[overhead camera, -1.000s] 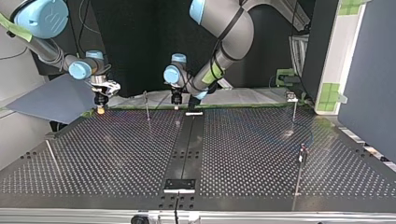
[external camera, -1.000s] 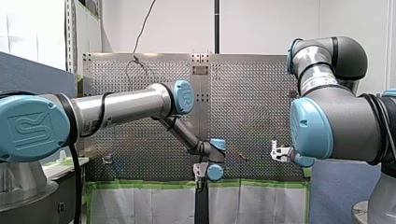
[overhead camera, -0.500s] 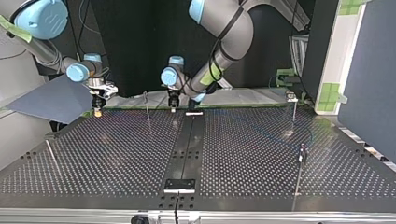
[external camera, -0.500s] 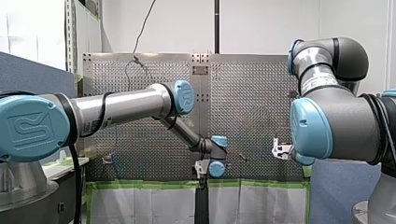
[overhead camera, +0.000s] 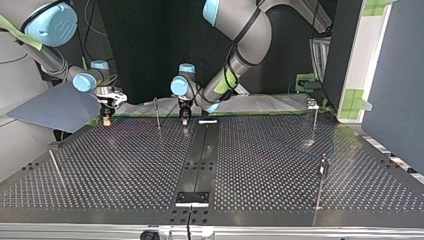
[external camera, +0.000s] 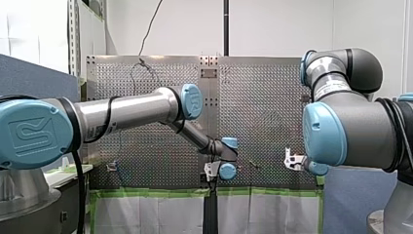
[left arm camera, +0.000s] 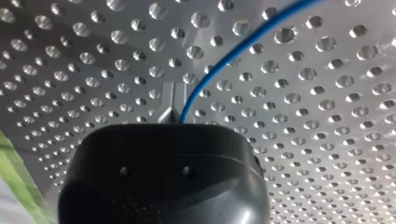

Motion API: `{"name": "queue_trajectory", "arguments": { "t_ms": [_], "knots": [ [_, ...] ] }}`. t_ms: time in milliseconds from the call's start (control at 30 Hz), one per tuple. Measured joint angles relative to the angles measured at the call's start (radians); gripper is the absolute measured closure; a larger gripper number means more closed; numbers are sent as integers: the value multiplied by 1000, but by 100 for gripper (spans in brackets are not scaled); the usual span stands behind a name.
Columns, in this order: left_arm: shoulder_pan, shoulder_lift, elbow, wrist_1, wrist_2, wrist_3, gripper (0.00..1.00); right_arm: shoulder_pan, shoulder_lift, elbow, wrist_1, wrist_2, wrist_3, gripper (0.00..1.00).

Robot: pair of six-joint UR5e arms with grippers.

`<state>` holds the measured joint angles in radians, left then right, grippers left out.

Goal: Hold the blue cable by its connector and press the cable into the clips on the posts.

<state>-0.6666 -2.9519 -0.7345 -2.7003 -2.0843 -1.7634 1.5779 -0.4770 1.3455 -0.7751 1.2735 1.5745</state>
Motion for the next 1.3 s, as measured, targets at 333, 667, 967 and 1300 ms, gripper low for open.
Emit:
{"name": "queue_trajectory", "arguments": {
  "t_ms": [333, 667, 967, 1300],
  "knots": [
    [-3, 0, -24, 18, 26, 15, 50, 4, 2, -10, 3, -15, 2, 100],
    [-20, 32, -104, 90, 116, 55, 0, 10, 3, -10, 8, -19, 3, 100],
    [-35, 113, -173, 93, 180, 79, 0, 16, 4, -10, 23, -20, 0, 100],
    [-49, 136, -195, 3, 194, 127, 0, 20, 4, -10, 38, -26, -2, 100]
  ]
}}
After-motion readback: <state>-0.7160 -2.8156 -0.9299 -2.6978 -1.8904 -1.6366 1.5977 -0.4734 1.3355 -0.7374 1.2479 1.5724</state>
